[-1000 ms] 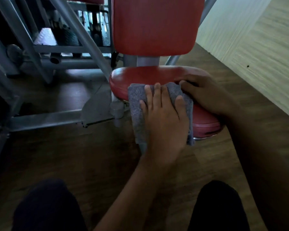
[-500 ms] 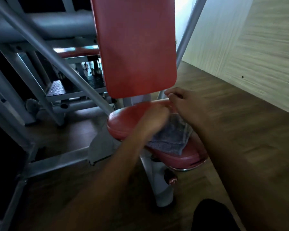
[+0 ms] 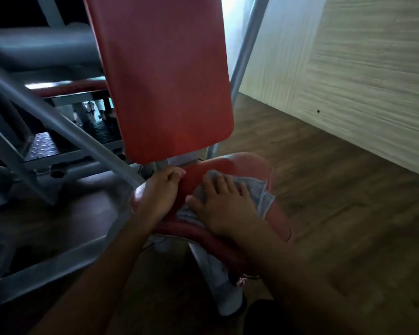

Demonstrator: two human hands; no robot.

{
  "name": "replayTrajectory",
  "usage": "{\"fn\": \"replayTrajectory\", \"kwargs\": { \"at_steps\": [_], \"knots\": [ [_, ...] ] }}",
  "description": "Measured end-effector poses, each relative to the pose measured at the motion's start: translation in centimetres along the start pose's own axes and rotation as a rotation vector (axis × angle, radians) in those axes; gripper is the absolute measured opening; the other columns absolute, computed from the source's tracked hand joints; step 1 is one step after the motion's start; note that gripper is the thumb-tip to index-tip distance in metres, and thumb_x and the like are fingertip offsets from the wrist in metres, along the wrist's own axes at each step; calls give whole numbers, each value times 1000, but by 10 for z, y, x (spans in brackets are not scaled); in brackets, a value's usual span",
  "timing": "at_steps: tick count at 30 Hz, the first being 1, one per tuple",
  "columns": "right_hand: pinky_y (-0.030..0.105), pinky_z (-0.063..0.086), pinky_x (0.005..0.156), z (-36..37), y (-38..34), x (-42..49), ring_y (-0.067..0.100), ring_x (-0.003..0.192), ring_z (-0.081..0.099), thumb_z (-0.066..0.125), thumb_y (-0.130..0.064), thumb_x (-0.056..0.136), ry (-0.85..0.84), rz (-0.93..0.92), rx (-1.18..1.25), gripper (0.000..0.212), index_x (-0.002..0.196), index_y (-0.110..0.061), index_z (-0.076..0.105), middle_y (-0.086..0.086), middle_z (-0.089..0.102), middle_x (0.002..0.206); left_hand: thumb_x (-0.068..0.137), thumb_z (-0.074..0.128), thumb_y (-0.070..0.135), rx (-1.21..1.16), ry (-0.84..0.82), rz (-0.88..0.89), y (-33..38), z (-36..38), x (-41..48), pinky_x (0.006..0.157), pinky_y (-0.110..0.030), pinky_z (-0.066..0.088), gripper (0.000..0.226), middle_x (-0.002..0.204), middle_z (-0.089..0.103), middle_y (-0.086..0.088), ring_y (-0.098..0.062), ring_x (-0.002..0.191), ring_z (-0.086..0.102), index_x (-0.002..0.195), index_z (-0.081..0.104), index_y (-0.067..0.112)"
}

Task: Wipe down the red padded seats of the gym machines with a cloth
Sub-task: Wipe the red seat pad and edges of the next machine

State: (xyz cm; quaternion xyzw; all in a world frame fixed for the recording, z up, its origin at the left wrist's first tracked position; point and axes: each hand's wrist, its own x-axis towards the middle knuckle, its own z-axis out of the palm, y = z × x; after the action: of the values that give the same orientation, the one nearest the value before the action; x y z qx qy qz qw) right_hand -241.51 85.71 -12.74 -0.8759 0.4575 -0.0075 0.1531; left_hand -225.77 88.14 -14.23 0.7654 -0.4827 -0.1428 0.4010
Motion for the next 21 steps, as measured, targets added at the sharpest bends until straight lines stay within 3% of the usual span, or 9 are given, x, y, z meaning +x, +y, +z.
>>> {"fn": "replayTrajectory", "kwargs": {
  "at_steps": [5, 9, 12, 16, 21],
  "knots": [
    [50, 2, 120, -13, 11, 4, 28, 152, 5, 28, -67, 96, -16, 195, -5, 83, 158, -16, 5, 10, 3, 166, 100, 51, 17, 118, -51, 127, -3, 5, -4, 93, -25, 38, 23, 124, 67, -2, -20, 115, 60, 115, 69, 17],
    [50, 8, 121, -7, 11, -34, 27, 151, 10, 23, -64, 98, 117, 251, -23, 76, 157, -16, 16, 12, 11, 165, 98, 52, 16, 102, -120, 242, 13, 12, -4, 99, -33, 44, 22, 123, 66, -5, -25, 114, 60, 114, 68, 18],
    [49, 15, 120, 17, -4, -68, 28, 149, 21, 11, -58, 95, 356, 286, -121, 74, 153, -15, 30, 13, 26, 161, 99, 52, 11, 113, -215, 321, 23, 25, 0, 96, -26, 38, 24, 124, 65, -9, -25, 117, 58, 116, 68, 10],
    [45, 19, 121, 60, -32, -94, 24, 145, 34, 38, -50, 97, 795, 421, 19, 57, 140, -14, 54, 10, 45, 152, 100, 50, 19, 181, -267, 369, 16, 39, 7, 105, -37, 39, 24, 131, 59, -12, -28, 124, 53, 119, 62, 13],
    [41, 12, 124, 84, -47, -99, 19, 154, -3, 52, -51, 96, 1055, 491, 423, 54, 139, -19, 49, 9, 3, 166, 100, 46, 27, 229, -259, 384, 15, 38, 6, 104, -41, 38, 22, 130, 58, -10, -29, 123, 52, 118, 58, 22]
  ]
}}
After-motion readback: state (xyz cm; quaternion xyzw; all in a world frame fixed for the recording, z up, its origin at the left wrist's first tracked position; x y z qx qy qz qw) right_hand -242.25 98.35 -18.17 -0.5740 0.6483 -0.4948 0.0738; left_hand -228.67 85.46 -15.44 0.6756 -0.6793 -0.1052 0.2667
